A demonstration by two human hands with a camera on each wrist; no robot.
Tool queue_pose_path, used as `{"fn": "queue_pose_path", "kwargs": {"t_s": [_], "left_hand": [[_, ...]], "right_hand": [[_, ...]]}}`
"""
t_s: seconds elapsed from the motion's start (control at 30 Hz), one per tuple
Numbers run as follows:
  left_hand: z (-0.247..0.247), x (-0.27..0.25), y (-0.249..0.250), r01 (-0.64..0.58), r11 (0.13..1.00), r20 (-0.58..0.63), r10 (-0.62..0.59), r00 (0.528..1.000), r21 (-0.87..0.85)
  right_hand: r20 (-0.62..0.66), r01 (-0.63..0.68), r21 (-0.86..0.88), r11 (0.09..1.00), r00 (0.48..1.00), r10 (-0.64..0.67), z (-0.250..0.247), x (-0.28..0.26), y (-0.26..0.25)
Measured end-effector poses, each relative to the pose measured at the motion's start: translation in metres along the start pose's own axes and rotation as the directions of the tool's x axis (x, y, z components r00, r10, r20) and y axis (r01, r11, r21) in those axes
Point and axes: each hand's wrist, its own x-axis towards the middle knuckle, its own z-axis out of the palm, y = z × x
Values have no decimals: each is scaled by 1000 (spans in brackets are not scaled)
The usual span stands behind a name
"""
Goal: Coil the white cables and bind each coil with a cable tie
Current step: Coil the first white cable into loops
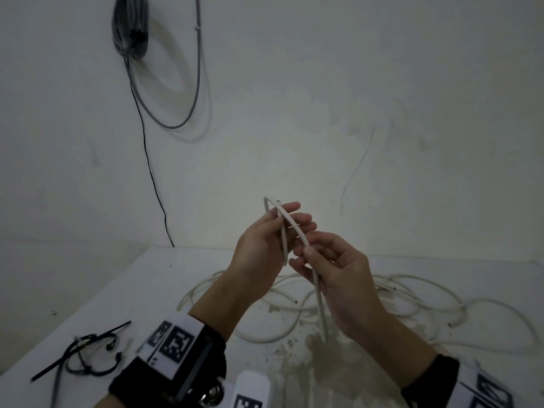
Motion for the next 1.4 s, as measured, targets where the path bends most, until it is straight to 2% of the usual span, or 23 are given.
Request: {"fn": "queue_pose_path", "kwargs": {"t_s": [0.1, 0.23, 0.33, 0.37, 0.43, 0.53, 0.6, 0.8, 0.9, 0.97, 1.0, 1.07, 1.1, 1.13, 1.17, 1.23, 1.27, 1.33, 1.4], "left_hand": [[5, 1, 0, 25, 997, -29, -27, 999, -76], [5, 6, 4, 24, 995, -65, -30, 997, -94], [-3, 3, 14, 126, 970, 32, -123, 992, -207], [-4, 1, 16, 164, 961, 82, -149, 985, -224], [-8, -1, 15, 218, 954, 161, -187, 969, -205], [-14, -2, 10, 257, 959, 216, -228, 949, -116], [-17, -1, 9, 260, 962, 191, -240, 952, -88], [-17, 0, 9, 261, 960, 66, -268, 961, 96], [-11, -1, 9, 209, 959, 9, -215, 977, 192], [-8, 0, 12, 169, 977, -5, -170, 985, 134], [-6, 1, 14, 145, 986, -11, -145, 989, 77], [-5, 4, 21, 102, 994, -27, -103, 994, -43], [-5, 6, 24, 86, 992, -35, -89, 995, -87], [-5, 8, 28, 73, 990, -43, -78, 996, -122], [-4, 10, 31, 59, 988, -47, -66, 997, -143], [-6, 12, 37, 38, 982, -18, -42, 999, -187], [-8, 13, 41, 34, 977, 7, -33, 999, -209], [-22, 16, 53, 45, 960, 58, -30, 998, -277], [-39, 16, 68, 120, 921, 224, -37, 974, -371]], "right_hand": [[-14, -12, -15, 1000, 1000, 11, 0, -3, 8], [-41, -72, -80, 994, 997, 68, -8, 0, 7], [-145, -89, -199, 976, 988, 60, -17, 14, 0], [-135, -97, -237, 967, 989, 66, -18, 18, -5], [-60, -97, -187, 978, 994, 87, -15, 22, -15], [-15, -6, -178, 984, 1000, 3, -11, 21, -27], [-9, 33, -208, 978, 999, -36, -13, 22, -28], [14, 25, -240, 970, 1000, -22, -15, 23, -25], [22, 22, -248, 968, 1000, -17, -13, 23, -24], [28, -35, -129, 991, 999, 39, -11, 22, -23], [49, -99, -1, 995, 994, 99, -10, 20, -21], [170, -268, 229, 936, 958, 232, -15, 14, -9], [246, -340, 236, 910, 927, 283, -18, 10, 2], [337, -393, 161, 905, 884, 324, -18, 4, 11], [434, -391, -7, 920, 828, 355, -19, -3, 21], [560, -230, -411, 882, 699, 444, -19, -16, 38], [591, -172, -510, 843, 643, 488, -19, -21, 42], [556, -136, -634, 761, 603, 572, -27, -25, 44], [487, -7, -776, 631, 629, 606, -41, -20, 41]]}}
